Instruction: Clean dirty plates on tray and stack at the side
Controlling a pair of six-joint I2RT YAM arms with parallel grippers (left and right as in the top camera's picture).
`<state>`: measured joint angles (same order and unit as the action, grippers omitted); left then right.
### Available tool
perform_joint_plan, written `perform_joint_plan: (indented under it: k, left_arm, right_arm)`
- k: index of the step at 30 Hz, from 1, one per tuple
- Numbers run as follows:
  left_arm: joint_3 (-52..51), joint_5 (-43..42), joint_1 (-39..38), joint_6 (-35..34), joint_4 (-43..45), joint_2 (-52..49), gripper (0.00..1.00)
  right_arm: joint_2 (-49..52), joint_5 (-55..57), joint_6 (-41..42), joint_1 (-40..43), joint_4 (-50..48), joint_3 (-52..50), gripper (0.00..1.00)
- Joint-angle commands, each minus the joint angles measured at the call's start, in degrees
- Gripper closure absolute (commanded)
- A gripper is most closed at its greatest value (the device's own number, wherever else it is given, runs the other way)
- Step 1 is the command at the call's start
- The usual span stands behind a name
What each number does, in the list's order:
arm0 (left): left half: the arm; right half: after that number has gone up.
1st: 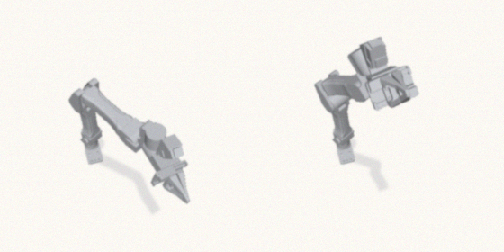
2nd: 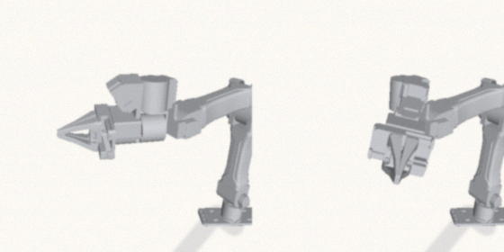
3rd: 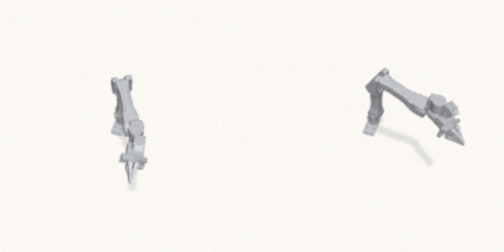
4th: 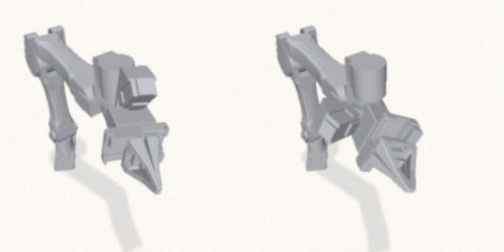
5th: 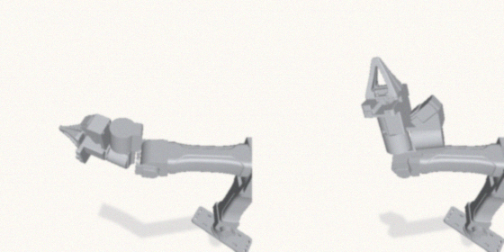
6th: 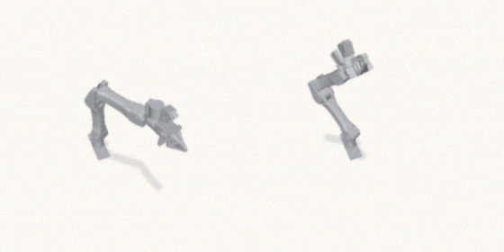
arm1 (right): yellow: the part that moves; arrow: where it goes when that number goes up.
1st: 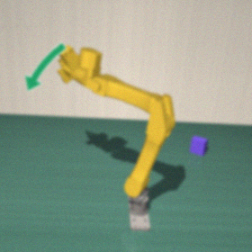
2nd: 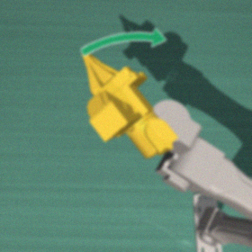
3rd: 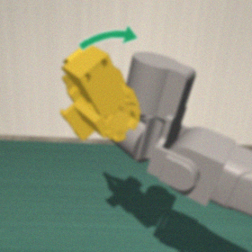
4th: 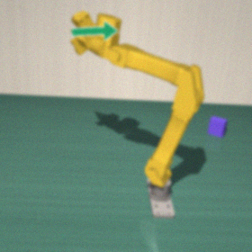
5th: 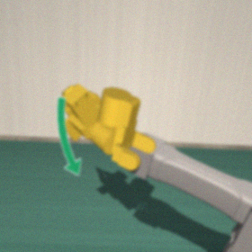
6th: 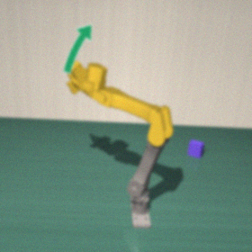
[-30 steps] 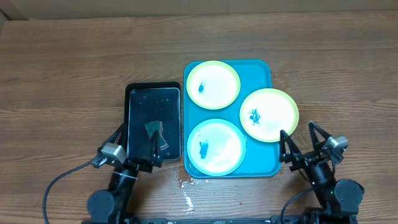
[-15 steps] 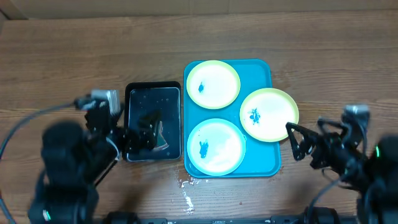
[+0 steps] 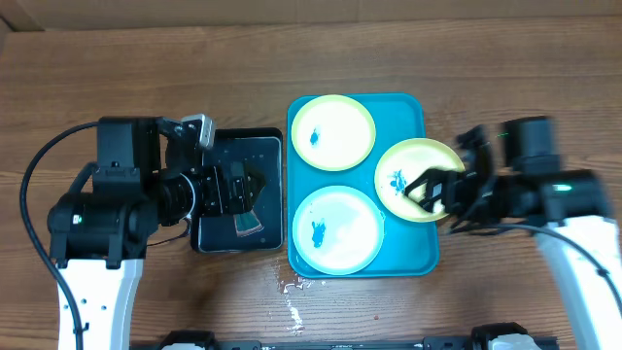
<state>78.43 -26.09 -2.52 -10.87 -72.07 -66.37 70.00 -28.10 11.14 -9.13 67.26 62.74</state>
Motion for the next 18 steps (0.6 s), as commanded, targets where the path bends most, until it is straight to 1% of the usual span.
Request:
perform_joint_plan:
  k: [1, 4, 6, 8, 11, 13, 16, 18]
  left_arm:
    - [1.18, 6.82, 0.26, 2.29, -1.27, 0.15, 0.00]
    - [1.18, 9.79, 0.26, 2.32, -1.64, 0.09, 0.00]
    - [1.18, 11.37, 0.26, 2.19, -1.79, 0.11, 0.00]
    - [1.18, 11.67, 0.26, 2.05, -1.99, 0.09, 0.00]
    - [1.18, 11.72, 0.26, 2.10, -1.81, -0.17, 0.00]
    - [1.18, 11.72, 0.26, 2.10, -1.66, -0.50, 0.00]
    - [1.16, 11.72, 0.26, 2.12, -1.66, -1.14, 0.00]
    - [1.11, 11.72, 0.26, 2.12, -1.77, -1.60, 0.00]
  right_arm:
    - [0.33, 13.57, 11.26, -10.12, -5.27, -8.70, 0.13]
    - [0.39, 17.81, 15.98, -16.55, -14.29, -15.98, 0.14]
    - [0.79, 19.82, 16.15, -18.97, -18.95, -19.30, 0.18]
    - [1.79, 21.29, 16.11, -20.52, -23.04, -21.51, 0.26]
    - [4.83, 23.52, 16.13, -22.10, -28.33, -23.26, 0.31]
    - [7.58, 24.22, 16.15, -22.58, -30.51, -23.39, 0.37]
    - [12.07, 26.05, 16.20, -22.47, -34.10, -23.34, 0.51]
    - [14.14, 27.02, 16.83, -21.86, -35.91, -23.28, 0.57]
